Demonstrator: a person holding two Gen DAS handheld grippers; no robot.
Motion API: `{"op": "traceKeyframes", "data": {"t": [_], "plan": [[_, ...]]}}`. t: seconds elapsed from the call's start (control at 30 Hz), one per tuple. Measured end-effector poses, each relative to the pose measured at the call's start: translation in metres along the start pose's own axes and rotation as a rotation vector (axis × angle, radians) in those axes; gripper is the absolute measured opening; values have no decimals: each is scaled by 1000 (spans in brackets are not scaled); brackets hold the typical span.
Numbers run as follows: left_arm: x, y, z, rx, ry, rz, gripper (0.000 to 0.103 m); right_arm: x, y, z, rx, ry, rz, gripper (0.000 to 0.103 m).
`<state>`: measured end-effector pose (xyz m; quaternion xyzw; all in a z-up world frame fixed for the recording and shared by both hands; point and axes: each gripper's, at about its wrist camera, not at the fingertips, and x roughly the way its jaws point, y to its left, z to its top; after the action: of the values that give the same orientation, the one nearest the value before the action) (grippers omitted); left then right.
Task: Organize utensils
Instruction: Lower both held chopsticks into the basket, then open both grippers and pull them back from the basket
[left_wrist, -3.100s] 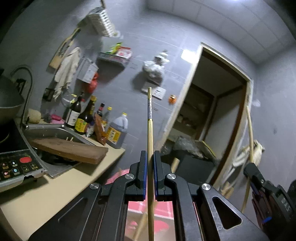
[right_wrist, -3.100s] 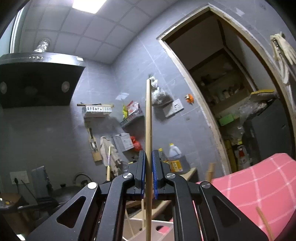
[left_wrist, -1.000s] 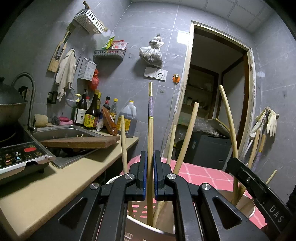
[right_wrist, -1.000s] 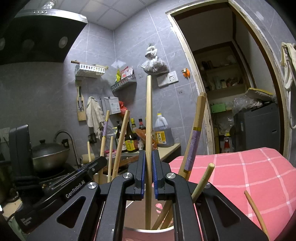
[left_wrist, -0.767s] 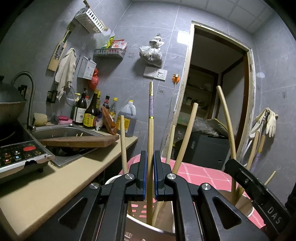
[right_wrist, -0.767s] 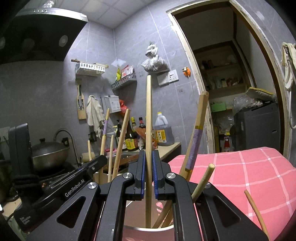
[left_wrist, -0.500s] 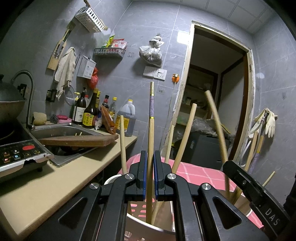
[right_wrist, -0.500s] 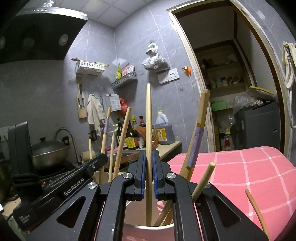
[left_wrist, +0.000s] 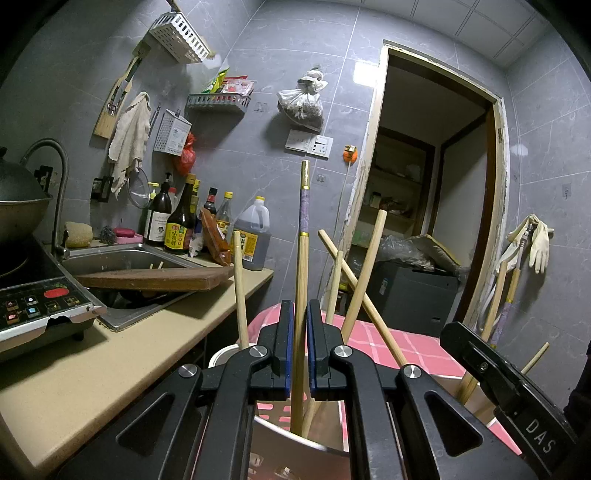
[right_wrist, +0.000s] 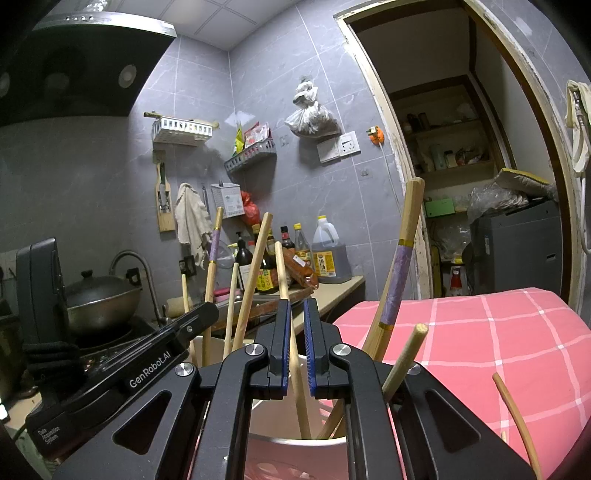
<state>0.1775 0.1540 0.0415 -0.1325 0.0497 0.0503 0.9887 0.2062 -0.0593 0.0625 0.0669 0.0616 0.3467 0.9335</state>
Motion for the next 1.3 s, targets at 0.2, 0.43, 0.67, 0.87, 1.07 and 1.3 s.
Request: {"op": "traceKeyframes", "data": {"t": [0.2,0.43,0.67,0.87,1.07,1.3], "plan": [[-2,-2,-1,-6,0,-8,6,-6,3,1,-19,-35,4,6],[-4,-3,-1,-8,-2,-10,6,-15,9,3,-42,-64,2,6],[-9,-6,1,-14,-8,-16,22,-28,12,7,-64,-97,7,8],[-11,-11,2,-6,0,-17,22,-29,12,9,-68,-100,14,9],[-10,-16,2,8,7,-15,24,-29,12,11,-69,-100,33,17],[-10,-16,4,1,8,-25,29,-33,14,16,-63,-119,44,19]]}}
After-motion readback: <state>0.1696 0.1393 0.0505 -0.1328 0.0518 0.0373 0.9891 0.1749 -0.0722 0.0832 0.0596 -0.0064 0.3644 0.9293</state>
